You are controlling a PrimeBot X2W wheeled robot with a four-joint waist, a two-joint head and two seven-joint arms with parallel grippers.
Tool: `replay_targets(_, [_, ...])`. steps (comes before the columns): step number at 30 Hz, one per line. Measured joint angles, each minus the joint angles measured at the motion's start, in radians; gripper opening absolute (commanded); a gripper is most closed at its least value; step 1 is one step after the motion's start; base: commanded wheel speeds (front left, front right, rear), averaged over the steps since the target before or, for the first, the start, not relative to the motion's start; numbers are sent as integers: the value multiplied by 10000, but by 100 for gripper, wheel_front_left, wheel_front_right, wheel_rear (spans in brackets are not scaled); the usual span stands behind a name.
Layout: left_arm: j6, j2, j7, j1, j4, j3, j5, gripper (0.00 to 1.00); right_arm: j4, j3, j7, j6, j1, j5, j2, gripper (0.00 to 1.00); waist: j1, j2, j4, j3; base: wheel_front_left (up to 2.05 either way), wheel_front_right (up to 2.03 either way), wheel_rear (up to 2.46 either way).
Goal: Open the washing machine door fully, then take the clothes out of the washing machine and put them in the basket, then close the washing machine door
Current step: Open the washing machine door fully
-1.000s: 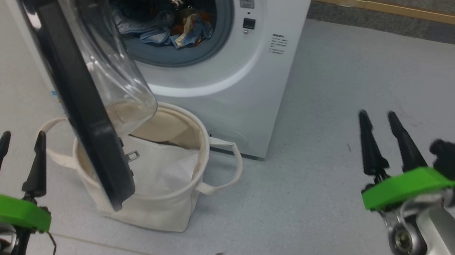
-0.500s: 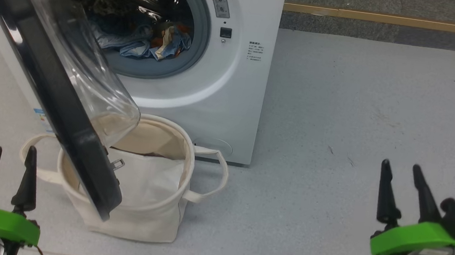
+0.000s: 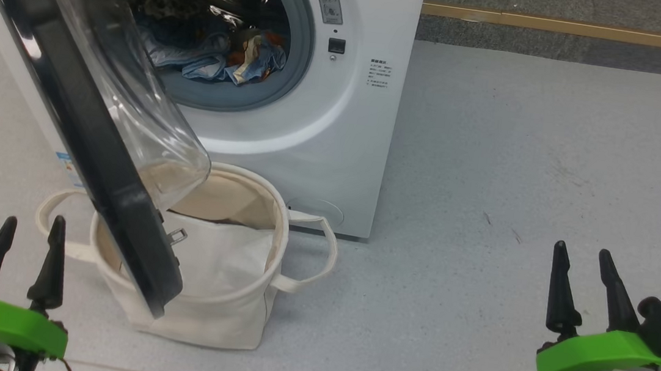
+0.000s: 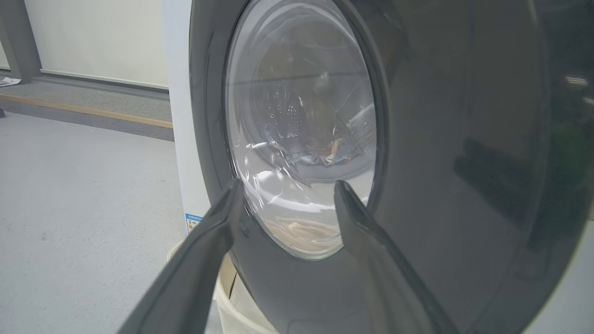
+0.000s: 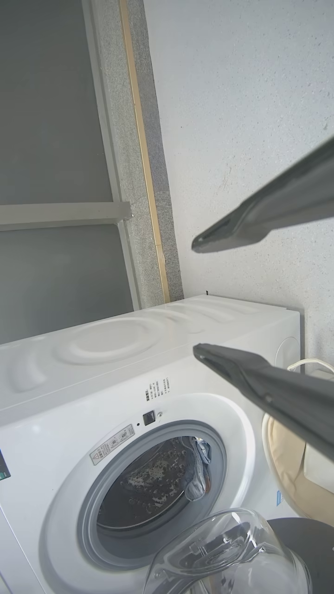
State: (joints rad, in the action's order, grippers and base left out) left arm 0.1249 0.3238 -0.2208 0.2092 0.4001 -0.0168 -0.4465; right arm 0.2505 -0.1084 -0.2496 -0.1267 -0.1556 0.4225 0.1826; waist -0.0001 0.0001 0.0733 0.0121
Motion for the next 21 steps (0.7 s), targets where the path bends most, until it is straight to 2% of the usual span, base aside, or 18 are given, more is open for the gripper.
replay_targets(16, [0,10,2,266,98,77,-293,100,23,-90,0,0,-31,-86,2,100,0,0,27,100,0,0,0])
replay_targets(17, [0,6,0,266,94,79,-334,76,46,-88,0,0,-32,-86,2,100,0,0,42,85,0,0,0])
replay_targets(18, [0,4,-10,267,82,79,-337,7,69,-88,0,2,-32,-86,2,100,0,0,60,72,0,0,0])
replay_targets(19, [-4,8,-15,266,33,79,-328,0,84,-84,0,0,-32,-86,2,100,0,0,80,67,0,0,0])
replay_targets(21, [-33,19,-29,270,-182,111,-207,0,132,-81,0,2,-35,-84,4,100,0,0,127,55,0,0,0])
